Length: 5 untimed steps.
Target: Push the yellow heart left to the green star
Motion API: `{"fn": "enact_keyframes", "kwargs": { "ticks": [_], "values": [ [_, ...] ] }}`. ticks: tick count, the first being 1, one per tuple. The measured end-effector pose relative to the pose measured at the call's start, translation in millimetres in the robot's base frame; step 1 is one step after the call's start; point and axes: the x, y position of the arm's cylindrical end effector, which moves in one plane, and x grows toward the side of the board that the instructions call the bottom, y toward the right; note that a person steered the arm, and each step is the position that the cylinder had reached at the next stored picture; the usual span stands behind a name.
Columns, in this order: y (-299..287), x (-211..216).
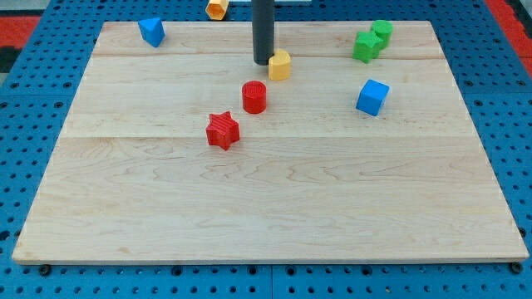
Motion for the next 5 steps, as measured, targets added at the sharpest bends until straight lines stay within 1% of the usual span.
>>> {"fn": "enact_keyframes", "kwargs": {
  "ticks": [1, 2, 3, 4, 5],
  "values": [
    [26, 16],
    [56, 20],
    [59, 38],
    [100, 35],
    [103, 12]
  ]
}}
